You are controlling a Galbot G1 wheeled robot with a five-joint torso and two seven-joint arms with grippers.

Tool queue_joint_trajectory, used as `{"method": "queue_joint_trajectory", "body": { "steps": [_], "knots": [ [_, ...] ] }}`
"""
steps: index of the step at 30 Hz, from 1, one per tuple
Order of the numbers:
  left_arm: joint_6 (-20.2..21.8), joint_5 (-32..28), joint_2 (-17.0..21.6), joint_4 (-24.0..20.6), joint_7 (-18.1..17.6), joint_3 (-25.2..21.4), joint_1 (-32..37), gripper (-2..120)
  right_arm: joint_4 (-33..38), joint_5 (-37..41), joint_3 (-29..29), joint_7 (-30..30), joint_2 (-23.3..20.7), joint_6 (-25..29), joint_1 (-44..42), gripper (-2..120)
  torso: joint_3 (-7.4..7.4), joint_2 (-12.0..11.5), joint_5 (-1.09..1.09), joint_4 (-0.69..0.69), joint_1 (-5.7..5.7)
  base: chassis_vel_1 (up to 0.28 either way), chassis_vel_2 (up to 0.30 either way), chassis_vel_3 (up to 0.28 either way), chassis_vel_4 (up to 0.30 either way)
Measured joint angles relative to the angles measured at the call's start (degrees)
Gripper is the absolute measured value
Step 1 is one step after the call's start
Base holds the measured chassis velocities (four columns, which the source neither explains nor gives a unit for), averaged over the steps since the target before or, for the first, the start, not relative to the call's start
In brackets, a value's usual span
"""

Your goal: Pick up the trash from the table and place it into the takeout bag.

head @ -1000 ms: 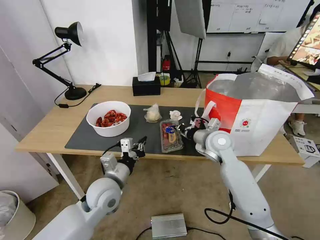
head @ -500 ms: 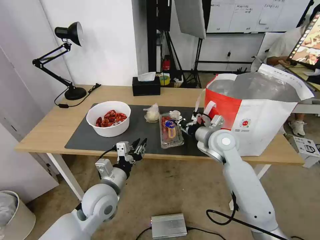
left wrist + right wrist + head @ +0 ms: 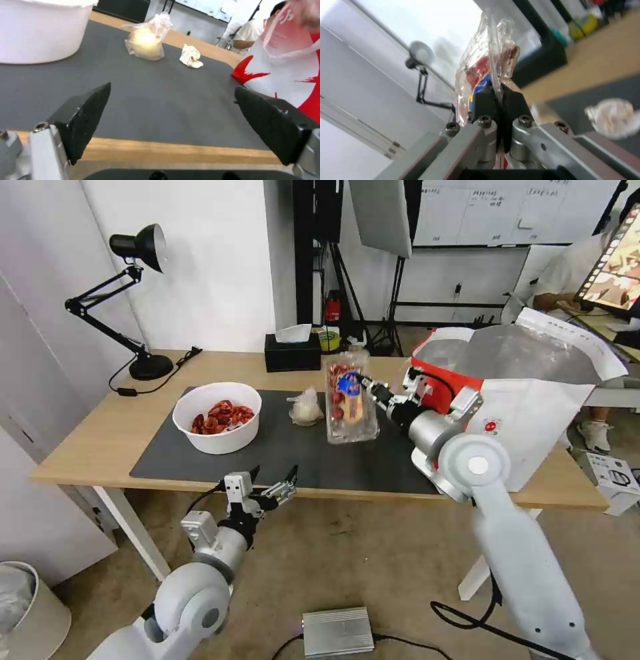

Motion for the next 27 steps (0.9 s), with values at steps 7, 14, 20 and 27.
{"method": "queue_joint_trajectory", "body": {
  "steps": [7, 14, 20, 27],
  "knots": [
    [-0.13, 0.82, -0.8, -0.12, 0.0, -0.07, 0.86, 100, 2.46, -1.44, 1.3, -0.17, -0.63, 1.73, 0.72, 0, 0.0, 0.0, 0.0, 0.0, 0.0, 0.0, 0.0, 0.0, 0.0],
    [-0.18, 0.92, -0.94, -0.21, -0.12, -0.32, 1.31, 100, 4.49, -1.88, 3.33, 1.07, -1.39, 3.01, 1.29, 0, 0.0, 0.0, 0.0, 0.0, 0.0, 0.0, 0.0, 0.0, 0.0],
    [-0.19, 0.9, -1.02, -0.41, -0.2, -0.46, 1.44, 100, 5.23, -2.94, 4.91, 2.01, -1.87, 4.52, 1.68, 0, 0.01, 0.0, 0.0, -0.01, 0.0, 0.0, 0.0, 0.0, 0.0],
    [-0.3, 0.93, -1.49, -0.26, -0.24, -0.36, 1.6, 100, 4.9, -11.63, 5.82, 1.87, -1.95, 7.44, 1.76, 0, 0.0, 0.0, 0.0, 0.0, 0.0, 0.0, 0.0, 0.0, 0.0]
  ]
}}
